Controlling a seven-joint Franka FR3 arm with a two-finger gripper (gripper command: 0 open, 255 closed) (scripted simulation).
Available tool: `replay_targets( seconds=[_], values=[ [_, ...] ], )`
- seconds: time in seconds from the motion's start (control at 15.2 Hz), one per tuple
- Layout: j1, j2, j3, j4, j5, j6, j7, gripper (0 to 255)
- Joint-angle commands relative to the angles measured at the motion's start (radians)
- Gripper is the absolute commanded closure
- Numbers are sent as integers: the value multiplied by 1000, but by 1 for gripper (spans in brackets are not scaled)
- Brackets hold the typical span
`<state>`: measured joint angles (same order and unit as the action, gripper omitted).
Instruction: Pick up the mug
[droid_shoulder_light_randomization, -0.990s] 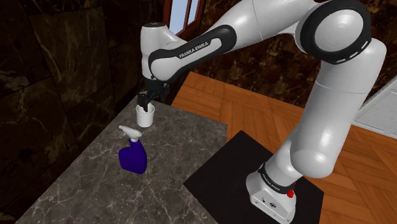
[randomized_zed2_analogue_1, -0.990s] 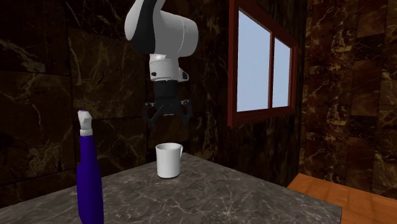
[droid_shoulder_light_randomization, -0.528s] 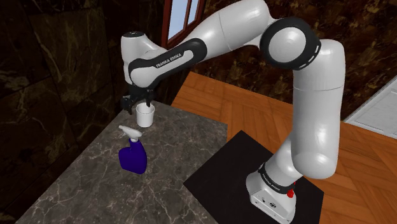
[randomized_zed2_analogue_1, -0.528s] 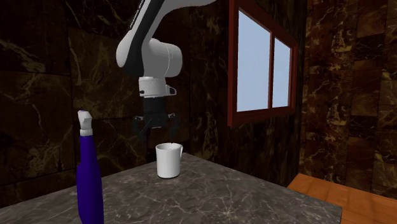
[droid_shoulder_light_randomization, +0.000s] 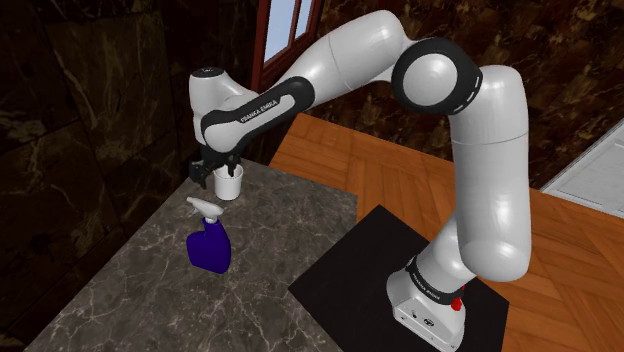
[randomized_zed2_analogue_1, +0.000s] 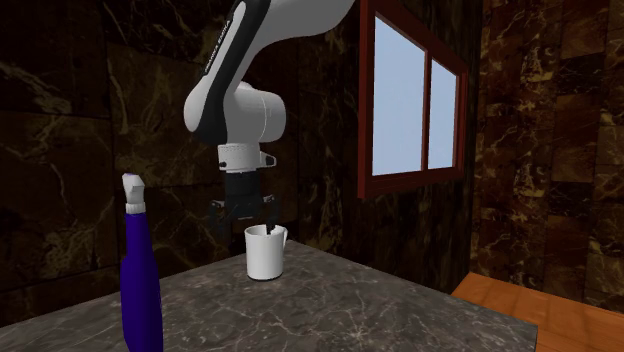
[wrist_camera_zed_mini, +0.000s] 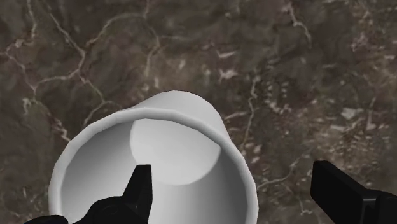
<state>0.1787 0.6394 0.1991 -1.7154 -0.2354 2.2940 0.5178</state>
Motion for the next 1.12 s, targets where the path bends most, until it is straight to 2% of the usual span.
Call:
replay_targets(
  seconds=[0.0,0.07,0.66,1.06],
  values=[
    [1,5,-1,2,-1,3,1,0],
    [1,5,-1,2,-1,4,1,255],
    [1,5,-1,2,-1,3,1,255],
    [-6,-48,10,4,13,-50,-10,255]
  ],
)
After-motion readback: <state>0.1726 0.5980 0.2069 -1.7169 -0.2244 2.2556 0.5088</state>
